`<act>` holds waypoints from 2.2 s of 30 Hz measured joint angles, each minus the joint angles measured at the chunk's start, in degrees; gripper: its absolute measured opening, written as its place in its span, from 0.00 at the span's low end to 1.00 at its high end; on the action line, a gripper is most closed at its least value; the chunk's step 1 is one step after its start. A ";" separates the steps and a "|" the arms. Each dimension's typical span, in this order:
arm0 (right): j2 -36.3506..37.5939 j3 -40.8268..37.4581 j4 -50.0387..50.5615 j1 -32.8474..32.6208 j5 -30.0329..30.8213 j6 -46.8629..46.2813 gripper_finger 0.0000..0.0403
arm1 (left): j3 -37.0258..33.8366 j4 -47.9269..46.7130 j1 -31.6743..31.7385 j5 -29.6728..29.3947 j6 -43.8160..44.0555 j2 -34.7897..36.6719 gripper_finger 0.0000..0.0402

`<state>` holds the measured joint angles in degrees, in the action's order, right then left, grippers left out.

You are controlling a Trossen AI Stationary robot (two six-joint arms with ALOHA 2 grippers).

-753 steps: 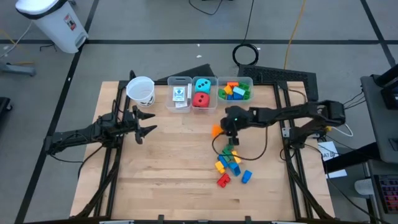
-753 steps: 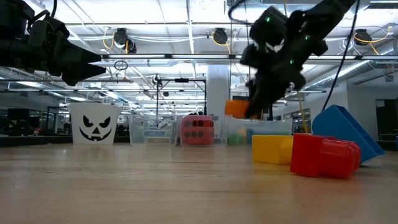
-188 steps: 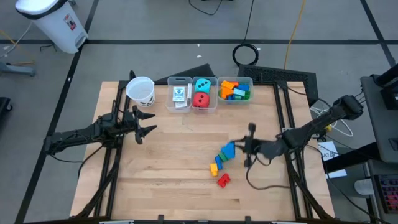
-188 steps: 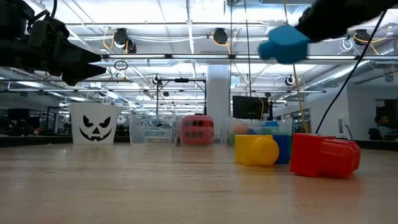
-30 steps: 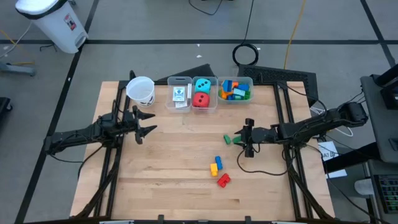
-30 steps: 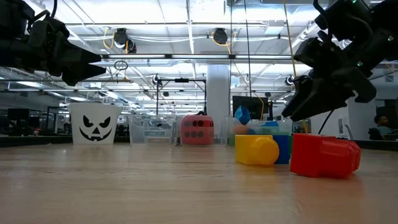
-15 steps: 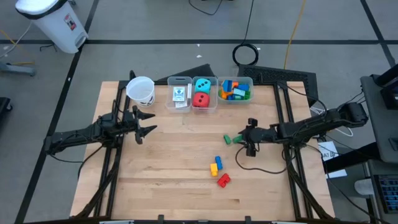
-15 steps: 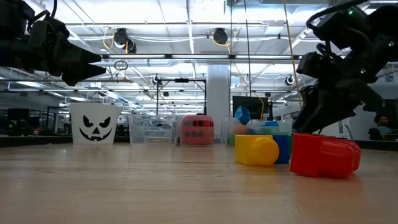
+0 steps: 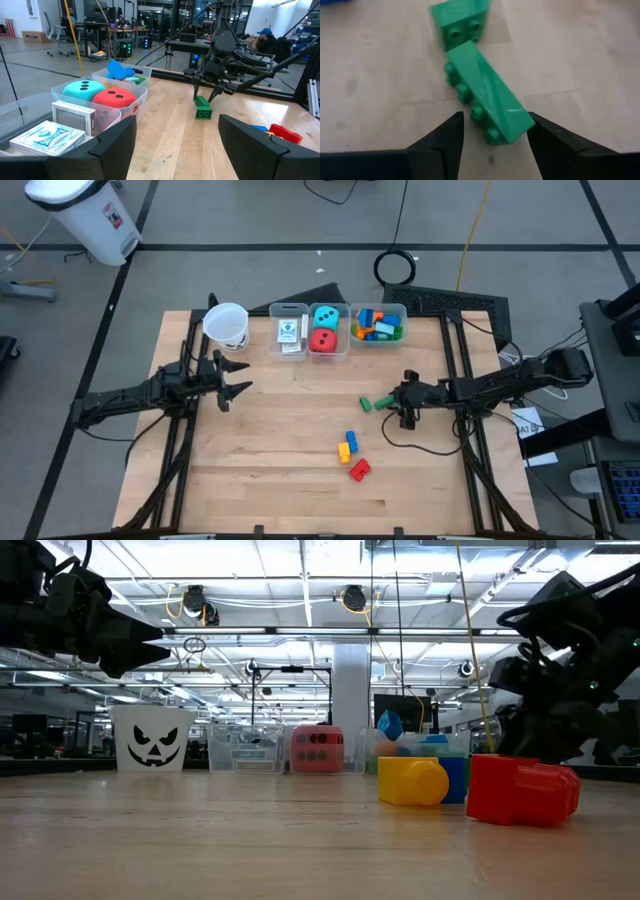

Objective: Pick & Place Toys
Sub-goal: Put the green game piece into the right transparent bin

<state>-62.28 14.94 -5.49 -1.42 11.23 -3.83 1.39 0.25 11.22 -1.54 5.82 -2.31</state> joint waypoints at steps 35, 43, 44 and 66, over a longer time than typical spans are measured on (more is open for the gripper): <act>0.25 -0.39 -5.00 1.02 -9.82 1.96 0.14 | 0.00 -0.01 0.00 0.00 0.00 0.00 0.71; 5.56 4.90 -5.00 1.05 -7.66 4.94 0.18 | 0.00 -0.01 0.00 0.00 0.00 0.02 0.71; 6.22 6.09 -4.94 1.20 -6.14 5.58 0.18 | 0.00 0.00 0.00 0.00 0.00 0.00 0.71; -11.96 17.12 -12.38 38.31 3.42 1.74 0.16 | 0.00 0.00 0.00 0.00 0.00 0.02 0.71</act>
<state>-74.25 32.05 -17.87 36.88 14.64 -2.08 1.39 0.25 11.22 -1.54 5.82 -2.28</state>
